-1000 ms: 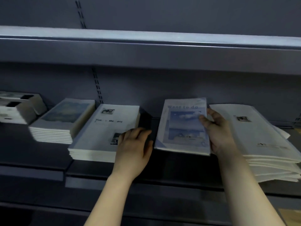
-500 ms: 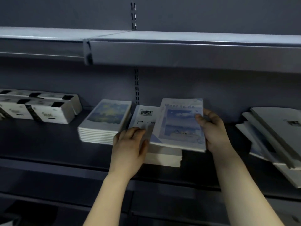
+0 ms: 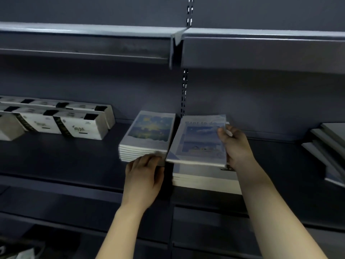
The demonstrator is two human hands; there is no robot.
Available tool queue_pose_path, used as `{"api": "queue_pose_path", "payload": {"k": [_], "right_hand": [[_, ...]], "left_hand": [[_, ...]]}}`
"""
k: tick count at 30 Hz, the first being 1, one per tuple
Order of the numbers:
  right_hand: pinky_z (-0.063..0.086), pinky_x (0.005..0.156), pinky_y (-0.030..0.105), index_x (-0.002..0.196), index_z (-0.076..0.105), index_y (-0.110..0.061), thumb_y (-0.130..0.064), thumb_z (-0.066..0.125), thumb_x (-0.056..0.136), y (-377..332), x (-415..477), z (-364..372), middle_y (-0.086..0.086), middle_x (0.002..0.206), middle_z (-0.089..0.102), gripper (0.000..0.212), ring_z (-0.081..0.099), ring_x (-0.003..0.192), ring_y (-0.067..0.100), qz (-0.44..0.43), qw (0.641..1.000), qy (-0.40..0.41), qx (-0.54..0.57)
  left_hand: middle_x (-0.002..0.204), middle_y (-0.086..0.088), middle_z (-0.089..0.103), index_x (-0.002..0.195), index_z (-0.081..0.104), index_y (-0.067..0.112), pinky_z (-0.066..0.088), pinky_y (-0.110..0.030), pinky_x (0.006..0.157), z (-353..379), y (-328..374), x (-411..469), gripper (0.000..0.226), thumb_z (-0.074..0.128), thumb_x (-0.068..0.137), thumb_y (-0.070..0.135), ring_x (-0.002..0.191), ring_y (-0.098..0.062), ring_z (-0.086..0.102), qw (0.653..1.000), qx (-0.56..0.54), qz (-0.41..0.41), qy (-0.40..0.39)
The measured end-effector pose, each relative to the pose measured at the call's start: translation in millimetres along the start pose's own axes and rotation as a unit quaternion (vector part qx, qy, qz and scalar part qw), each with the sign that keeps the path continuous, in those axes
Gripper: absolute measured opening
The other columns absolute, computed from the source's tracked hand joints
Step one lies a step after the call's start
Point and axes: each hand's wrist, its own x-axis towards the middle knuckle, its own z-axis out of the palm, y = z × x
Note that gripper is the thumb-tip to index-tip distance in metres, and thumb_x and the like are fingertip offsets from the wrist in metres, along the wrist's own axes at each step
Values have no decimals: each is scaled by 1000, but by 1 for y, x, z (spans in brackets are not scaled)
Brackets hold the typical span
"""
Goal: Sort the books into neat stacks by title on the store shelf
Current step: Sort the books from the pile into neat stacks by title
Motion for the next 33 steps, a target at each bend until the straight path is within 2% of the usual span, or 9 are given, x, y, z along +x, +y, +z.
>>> {"api": "queue_pose_path", "payload": {"k": [5,8,10,13,16,20,24,27,33], "right_hand": [[56,75,25,119,58,-14,-22,59,96,6,7,36,4,109,67,25,65,93,15,-10,1000,-1,-26],[51,91,30,140,46,-8,-28,61,94,11,12,52,6,132,58,52,59,113,21,-2,999,-11,-35],[52,94,38,134,52,-3,-26,63,93,13,13,59,13,127,61,48,62,110,25,6,999,-27,-27],[55,80,38,99,67,2,3,60,87,10,12,62,15,94,70,14,68,87,28,15,998,-66,-1],[56,66,28,86,68,-2,17,57,79,5,11,71,9,80,69,23,68,75,22,-8,994,-107,-17],[51,69,34,87,68,-5,10,70,73,12,11,87,5,75,67,21,64,71,22,-54,987,-82,-128],[46,69,25,102,59,-14,-2,78,73,17,12,103,-4,82,63,36,60,76,12,-98,969,-15,-227],[42,64,20,107,62,-14,-14,79,75,20,12,112,-7,82,60,36,57,78,11,-128,944,-22,-305],[41,60,10,106,64,-15,-18,78,76,28,14,127,-8,87,59,33,58,81,7,-153,933,-30,-325]], "left_hand": [[119,1,62,117,62,23,39,-40,91,6,-21,-3,45,33,86,39,108,-23,58,1000,11,-7,-18],[118,3,62,115,61,25,36,-36,93,8,-30,-3,40,35,87,38,110,-19,57,1000,8,-2,-17],[117,4,63,113,62,25,37,-34,91,9,-35,-3,38,37,86,37,109,-18,57,1000,10,-1,-11],[115,5,64,110,64,23,36,-32,88,10,-41,-2,38,39,86,36,107,-18,59,1000,12,0,-3],[114,5,64,108,65,23,33,-30,87,10,-44,-2,37,39,85,36,105,-17,58,1000,14,-1,1],[113,4,64,106,66,23,36,-33,86,11,-47,-2,36,40,85,35,103,-18,59,1000,15,4,3],[113,4,65,105,66,23,34,-32,86,9,-51,-3,35,41,84,35,101,-18,59,1000,21,6,11],[113,5,64,105,66,24,34,-30,86,7,-53,-4,35,41,84,35,100,-17,59,1000,22,5,14],[112,4,66,102,68,23,34,-31,85,5,-57,-6,35,41,84,36,99,-18,61,999,31,0,19]]}}
